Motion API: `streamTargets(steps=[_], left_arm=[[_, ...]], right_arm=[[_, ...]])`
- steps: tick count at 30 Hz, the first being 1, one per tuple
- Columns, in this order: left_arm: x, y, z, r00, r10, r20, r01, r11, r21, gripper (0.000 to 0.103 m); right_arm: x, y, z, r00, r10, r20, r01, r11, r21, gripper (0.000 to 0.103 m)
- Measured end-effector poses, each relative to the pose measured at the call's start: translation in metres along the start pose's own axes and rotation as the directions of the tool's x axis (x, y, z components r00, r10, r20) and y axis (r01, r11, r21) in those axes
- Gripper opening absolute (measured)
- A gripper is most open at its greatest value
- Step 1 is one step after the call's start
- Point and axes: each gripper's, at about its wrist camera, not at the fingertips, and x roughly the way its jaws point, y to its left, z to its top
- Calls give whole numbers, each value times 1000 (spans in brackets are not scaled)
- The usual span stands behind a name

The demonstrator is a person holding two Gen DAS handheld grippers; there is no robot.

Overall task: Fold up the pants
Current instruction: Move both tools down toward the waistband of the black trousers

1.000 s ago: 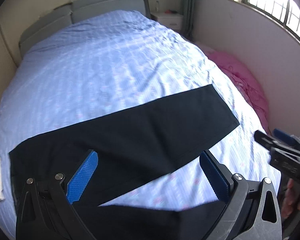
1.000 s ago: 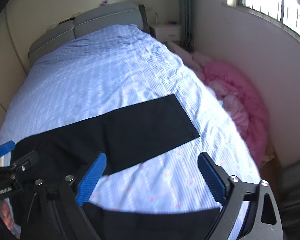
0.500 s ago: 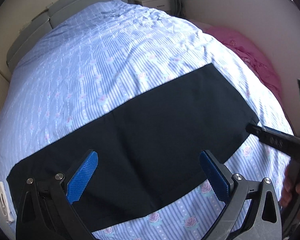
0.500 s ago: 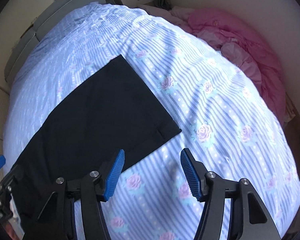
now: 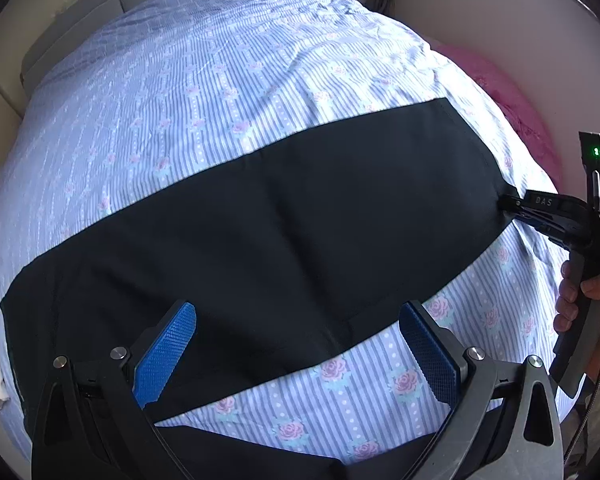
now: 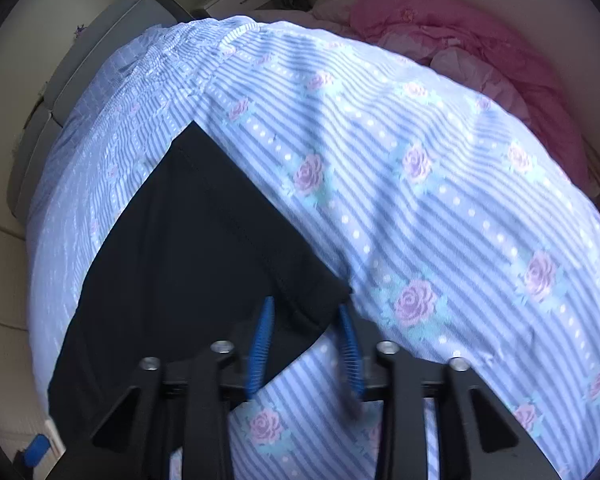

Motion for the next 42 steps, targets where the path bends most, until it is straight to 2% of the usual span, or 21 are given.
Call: streamTargets(steps=[4,7,9,12,14,15,16,18,19,22,24,27,30,34,38,42], left_arm=[[-13,5,-4,1000,-4,29,4,1000,5,103],[-19,10,-7,999,-13,34,12,1000,9,103],[-21,15,-11,999,-16,28,16,1000,-1,103],[-22,22,-16,1000,-7,19,7,1000,-8,103],[-24,32,-18,1000,11,23,-10,1000,-18,103],[-27,38,-19,999,16,29,-16,1000,-26,103],[-29,42,-19,999,20,35,-19,999,-34,103],[-36,57,-22,999,25,48,-22,998,-61,103],[-40,63,-24,998,20,57,-15,997,-73,103],[-58,88,-35,996,7,88,4,993,-117,103],[-76,107,-48,993,-11,121,27,990,-138,103],[-102,136,-74,986,-17,164,42,988,-150,103],[-127,168,-105,982,-16,189,48,984,-170,103],[-151,218,-149,982,-19,186,61,973,-221,103],[-167,278,-211,986,18,167,22,971,-239,103],[-175,328,-269,991,63,121,-35,975,-221,103]], right_arm=[[-10,3,2,999,-35,34,36,999,-12,16],[-24,13,1,985,-147,94,152,987,-48,10],[-25,25,5,963,-235,131,249,963,-100,9],[-6,22,8,957,-281,77,287,954,-85,9],[-1,25,7,948,-309,80,316,943,-100,12],[-4,27,7,939,-333,92,341,934,-108,23],[-11,27,6,921,-373,112,384,918,-97,46],[-28,27,4,886,-435,161,450,891,-66,65],[-37,28,1,881,-439,176,455,889,-61,65],[-74,41,-16,893,-406,192,426,902,-73,65],[-102,61,-35,907,-360,218,392,911,-126,65],[-148,101,-78,930,-279,240,331,919,-214,65],[-184,140,-127,957,-178,228,240,929,-281,66],[-209,191,-194,976,-103,192,166,922,-349,66],[-217,228,-269,995,-39,95,70,931,-358,66],[-213,264,-353,998,-53,25,59,915,-398,66]])
